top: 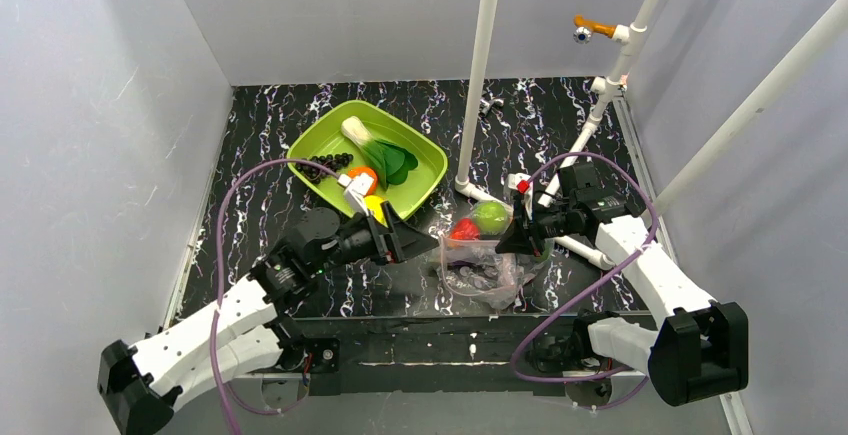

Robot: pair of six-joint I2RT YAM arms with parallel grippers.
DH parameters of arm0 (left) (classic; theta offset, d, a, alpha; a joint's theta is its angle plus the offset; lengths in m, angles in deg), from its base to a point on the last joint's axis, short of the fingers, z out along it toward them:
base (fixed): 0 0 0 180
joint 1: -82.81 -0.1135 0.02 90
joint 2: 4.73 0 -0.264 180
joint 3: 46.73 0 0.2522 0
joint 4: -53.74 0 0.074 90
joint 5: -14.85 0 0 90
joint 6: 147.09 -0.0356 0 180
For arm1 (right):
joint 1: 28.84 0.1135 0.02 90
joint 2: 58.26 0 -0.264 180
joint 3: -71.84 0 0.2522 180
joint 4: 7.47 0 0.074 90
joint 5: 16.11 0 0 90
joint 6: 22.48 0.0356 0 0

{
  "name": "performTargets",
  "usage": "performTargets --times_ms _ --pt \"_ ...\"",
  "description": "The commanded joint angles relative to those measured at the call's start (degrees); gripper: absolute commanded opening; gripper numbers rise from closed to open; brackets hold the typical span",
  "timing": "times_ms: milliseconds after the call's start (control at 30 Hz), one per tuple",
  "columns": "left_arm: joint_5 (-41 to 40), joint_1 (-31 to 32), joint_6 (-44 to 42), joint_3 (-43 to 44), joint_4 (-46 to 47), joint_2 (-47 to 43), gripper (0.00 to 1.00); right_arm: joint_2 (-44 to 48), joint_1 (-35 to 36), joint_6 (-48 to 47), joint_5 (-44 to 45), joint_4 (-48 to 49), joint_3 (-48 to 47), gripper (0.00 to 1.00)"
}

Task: Open the zip-top bag and remove the fake food
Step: Pick up the fake vegetable from the zipper food storage bag.

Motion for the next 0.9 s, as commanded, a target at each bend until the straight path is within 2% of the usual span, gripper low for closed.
performTargets --times_ms 0,367,500,633,700,733,767,867 --pt "-7.7 4.1 0.9 2.7 3.4 4.5 0.98 2.1 0.2 1.6 -2.1 1.5 0.6 0.05" --pt "-20.6 12.5 2.9 1.7 8.7 9.9 0.98 2.2 0.8 3.5 -1.9 3.7 1.1 0.06" --pt "-28.4 18.8 2.1 4.3 10.5 16.4 0.98 3.1 2.2 6.7 -2.4 6.4 1.1 0.06" --pt "-32.3 20.6 1.5 5.9 10.2 19.4 0.98 2.1 4.4 8.2 -1.9 7.4 0.6 0.06" --pt "-36.4 22.5 2.6 5.9 9.6 19.6 0.98 1.4 5.7 8.9 -1.2 7.8 0.2 0.06" --pt "-41.0 24.3 3.2 6.4 7.8 19.9 0.98 0.8 7.1 9.1 -0.2 8.0 -0.2 0.06" --pt "-43.7 25.2 4.3 7.1 5.6 20.6 0.97 0.5 7.7 9.2 0.4 8.0 -0.3 0.06" --pt "-45.0 25.6 6.9 8.4 2.8 22.9 0.83 0.3 8.0 10.2 1.5 8.6 -0.4 0.07"
